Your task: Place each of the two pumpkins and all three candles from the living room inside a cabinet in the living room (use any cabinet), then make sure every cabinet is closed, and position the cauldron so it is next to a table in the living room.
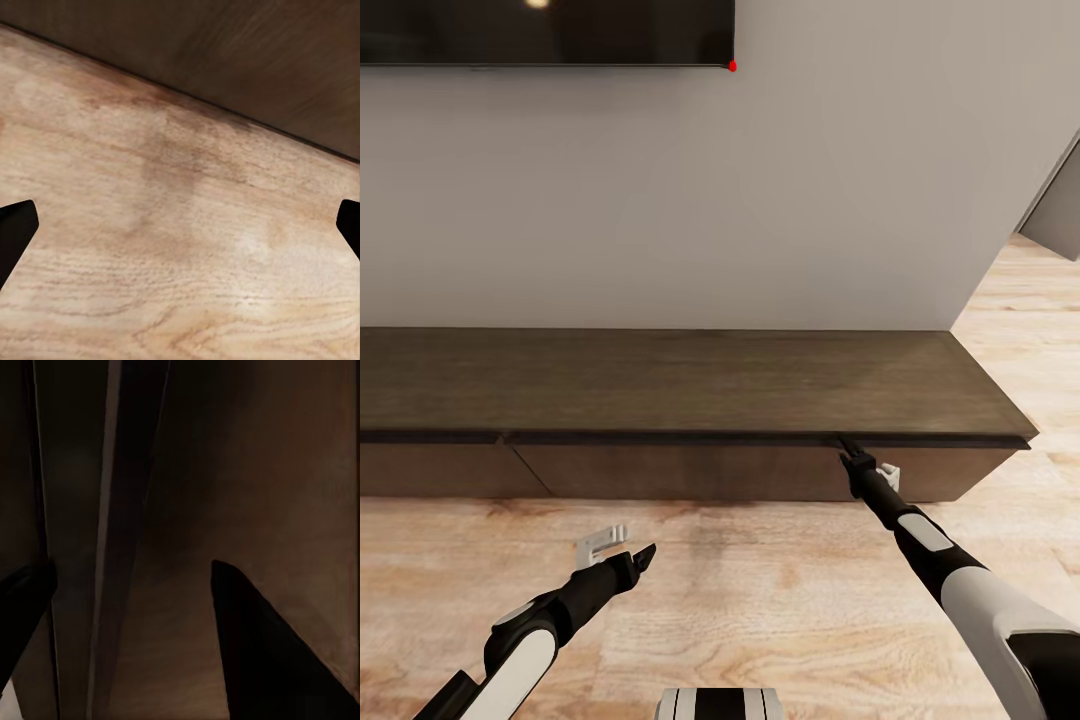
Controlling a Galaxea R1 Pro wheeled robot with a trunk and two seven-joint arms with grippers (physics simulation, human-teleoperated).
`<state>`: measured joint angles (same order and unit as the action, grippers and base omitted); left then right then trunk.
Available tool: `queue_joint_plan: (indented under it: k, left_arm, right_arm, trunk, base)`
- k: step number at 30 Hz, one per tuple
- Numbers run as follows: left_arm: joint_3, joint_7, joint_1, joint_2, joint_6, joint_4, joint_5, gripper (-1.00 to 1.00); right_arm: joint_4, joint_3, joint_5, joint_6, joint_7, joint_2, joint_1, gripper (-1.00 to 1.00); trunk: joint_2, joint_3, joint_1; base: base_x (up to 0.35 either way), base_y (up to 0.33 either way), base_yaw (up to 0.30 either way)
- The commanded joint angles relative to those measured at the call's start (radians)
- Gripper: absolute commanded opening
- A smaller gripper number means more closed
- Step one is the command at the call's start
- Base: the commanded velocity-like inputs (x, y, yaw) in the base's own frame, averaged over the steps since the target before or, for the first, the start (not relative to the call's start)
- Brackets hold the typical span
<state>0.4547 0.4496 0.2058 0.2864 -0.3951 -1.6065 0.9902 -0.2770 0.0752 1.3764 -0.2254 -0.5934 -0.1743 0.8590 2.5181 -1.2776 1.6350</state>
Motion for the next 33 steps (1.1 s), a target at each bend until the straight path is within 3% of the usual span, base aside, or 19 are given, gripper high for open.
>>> queue_joint_plan:
  k: [1,33]
  left_arm:
    - [0.002,0.009,0.001,0.001,0.0,-0.001,0.009,1.0]
    - [0.009,0.009,0.001,0.0,0.0,-0.001,0.01,1.0]
  right_arm:
    - [0.004,0.003,0.004,0.001,0.0,-0.001,0.005,-1.0]
    - [0.005,0.004,0.004,0.001,0.001,-0.001,0.005,-1.0]
  trunk:
    - [0.0,-0.001,0.0]
    - [-0.001,0.011,-0.001]
  base:
    - [0.0,0.0,0.0]
    - [0.0,0.0,0.0]
